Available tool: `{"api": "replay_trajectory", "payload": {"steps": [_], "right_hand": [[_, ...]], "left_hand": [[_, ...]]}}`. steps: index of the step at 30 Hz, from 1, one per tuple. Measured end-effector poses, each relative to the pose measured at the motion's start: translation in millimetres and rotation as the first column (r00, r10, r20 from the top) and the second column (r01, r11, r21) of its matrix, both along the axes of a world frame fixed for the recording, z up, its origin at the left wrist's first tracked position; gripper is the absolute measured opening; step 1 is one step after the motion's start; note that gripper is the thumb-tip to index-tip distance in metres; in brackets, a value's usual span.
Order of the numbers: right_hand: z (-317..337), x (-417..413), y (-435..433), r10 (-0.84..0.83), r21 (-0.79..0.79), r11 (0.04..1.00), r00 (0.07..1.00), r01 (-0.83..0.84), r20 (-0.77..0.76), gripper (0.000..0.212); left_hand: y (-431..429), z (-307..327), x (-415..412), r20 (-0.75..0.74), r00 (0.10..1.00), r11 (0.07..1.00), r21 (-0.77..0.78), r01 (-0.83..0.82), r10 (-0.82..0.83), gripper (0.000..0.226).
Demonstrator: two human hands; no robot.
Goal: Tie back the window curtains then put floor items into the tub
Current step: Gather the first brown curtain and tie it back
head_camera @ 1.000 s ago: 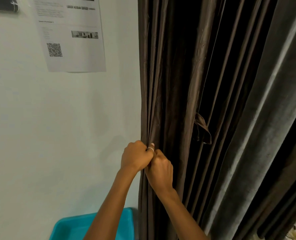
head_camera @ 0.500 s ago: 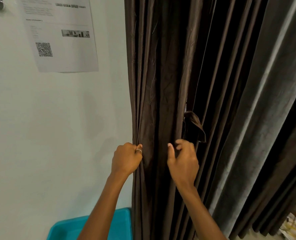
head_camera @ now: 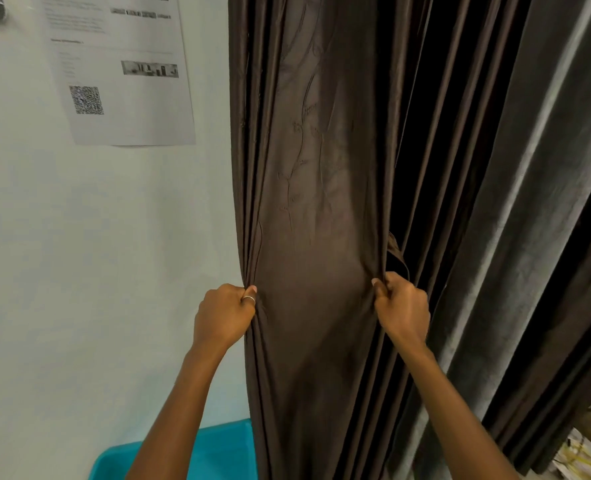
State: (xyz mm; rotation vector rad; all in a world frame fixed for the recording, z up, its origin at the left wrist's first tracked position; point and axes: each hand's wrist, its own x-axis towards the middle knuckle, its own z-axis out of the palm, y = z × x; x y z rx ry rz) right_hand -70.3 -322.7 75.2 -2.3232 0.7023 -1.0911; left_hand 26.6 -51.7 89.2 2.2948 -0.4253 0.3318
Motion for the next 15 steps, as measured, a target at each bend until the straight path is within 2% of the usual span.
{"api": "replay_trajectory", "payload": {"steps": [8, 15], "right_hand": [[-12.9, -8.7, 18.4, 0.033, -0.136, 0.990, 0.997, -0.022, 0.073, 0.026], [-28.5, -5.6, 62.7, 0.219, -0.189, 0.961, 0.973, -0.202, 0.077, 0.008]], "left_hand": [[-9.6, -2.1, -8.5, 0.025, 1.000, 1.000, 0.018, 0.003, -0.004, 0.055], [-36.9, -6.6, -26.6, 0.055, 0.993, 0.995, 0.026, 0.101, -0.102, 0.056]]}}
